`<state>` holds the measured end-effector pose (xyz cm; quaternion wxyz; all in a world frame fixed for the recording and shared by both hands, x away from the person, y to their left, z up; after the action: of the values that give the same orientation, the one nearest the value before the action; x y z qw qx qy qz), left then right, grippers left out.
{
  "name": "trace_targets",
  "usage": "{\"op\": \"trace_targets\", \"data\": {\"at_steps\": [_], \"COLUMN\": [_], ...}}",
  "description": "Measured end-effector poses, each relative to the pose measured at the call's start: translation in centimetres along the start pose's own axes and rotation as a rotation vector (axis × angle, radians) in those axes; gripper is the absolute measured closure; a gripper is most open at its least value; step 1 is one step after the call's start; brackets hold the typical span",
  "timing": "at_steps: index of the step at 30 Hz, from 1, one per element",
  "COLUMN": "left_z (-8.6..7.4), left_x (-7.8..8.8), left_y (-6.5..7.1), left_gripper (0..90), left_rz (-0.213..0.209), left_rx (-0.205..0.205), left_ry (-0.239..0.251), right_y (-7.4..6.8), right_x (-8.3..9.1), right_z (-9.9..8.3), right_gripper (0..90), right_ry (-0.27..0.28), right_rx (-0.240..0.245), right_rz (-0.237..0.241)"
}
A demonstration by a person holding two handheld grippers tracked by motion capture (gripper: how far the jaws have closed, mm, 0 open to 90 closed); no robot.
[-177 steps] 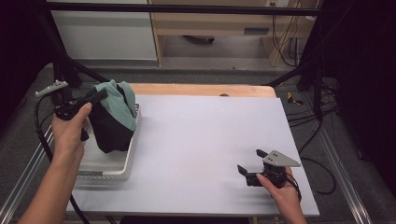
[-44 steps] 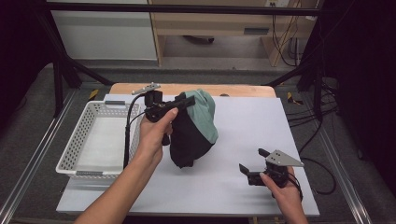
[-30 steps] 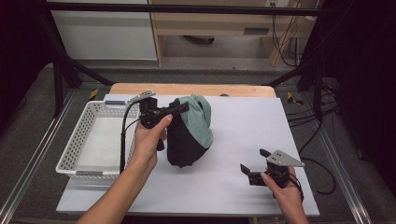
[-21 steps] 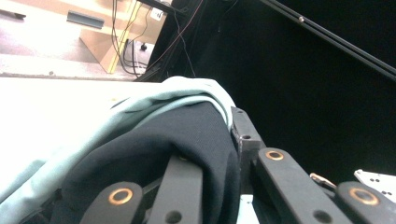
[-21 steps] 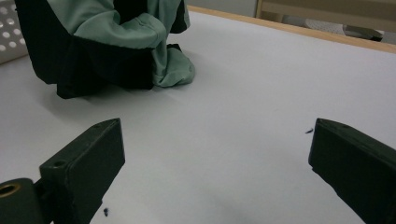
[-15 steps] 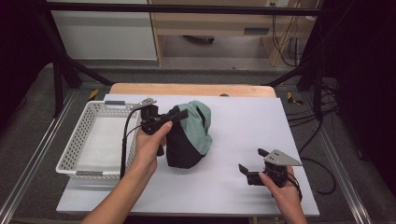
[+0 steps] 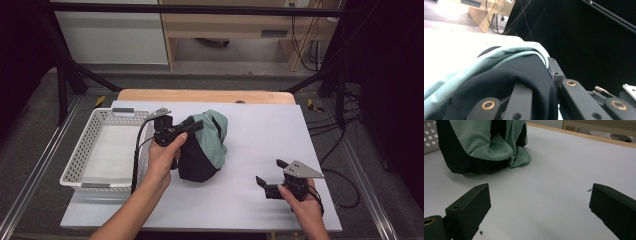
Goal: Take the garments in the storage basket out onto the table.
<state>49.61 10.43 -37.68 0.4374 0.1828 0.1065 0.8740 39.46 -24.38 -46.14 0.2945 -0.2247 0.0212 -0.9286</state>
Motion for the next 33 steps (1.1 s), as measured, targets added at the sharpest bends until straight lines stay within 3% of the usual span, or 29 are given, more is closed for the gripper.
{"op": "trace_targets", "data": {"at_steps": [13, 18, 25, 26, 28, 33], "left_z": [-0.8, -0.8, -0.9, -0.9, -0.9, -1.0], "left_x": [-0.4, -0.3, -0.2, -0.2, -0.2, -0.1], "left_y": [-0.2, -0.4, -0.5, -0.7, -0.8, -1.0], "left_gripper": [83.1, 82.9, 82.2, 81.5, 80.6, 79.4], "left_rz": [0.026, 0.026, 0.042, 0.039, 0.041, 0.063], "left_rx": [-0.036, -0.012, -0.022, -0.001, 0.003, -0.021], "left_ry": [-0.038, -0.032, -0.034, -0.032, -0.037, -0.047], "right_y": [0.1, 0.1, 0.1, 0.1, 0.1, 0.0], "right_x": [0.0, 0.1, 0.1, 0.1, 0.1, 0.1], "right_z": [0.0, 0.0, 0.0, 0.0, 0.0, 0.0], "right_gripper": [3.9, 3.9, 3.9, 4.0, 4.1, 4.1], "right_ry": [0.000, 0.003, 0.003, 0.005, 0.007, 0.005], "right_rx": [-0.001, -0.001, 0.000, 0.002, 0.005, 0.007], "right_rz": [0.001, 0.000, 0.001, 0.001, 0.003, 0.006]}}
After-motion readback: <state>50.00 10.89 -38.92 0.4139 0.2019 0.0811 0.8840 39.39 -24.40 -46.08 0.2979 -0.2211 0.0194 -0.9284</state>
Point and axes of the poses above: each handheld gripper's, and its own axes: x roughly backward along the jaws, z roughly out of its top, y roughly to its right, the point moved 2 cm from there along -x, roughly forward along the jaws, and after that the axes turned 9 degrees about -x, right-handed, at the moved point
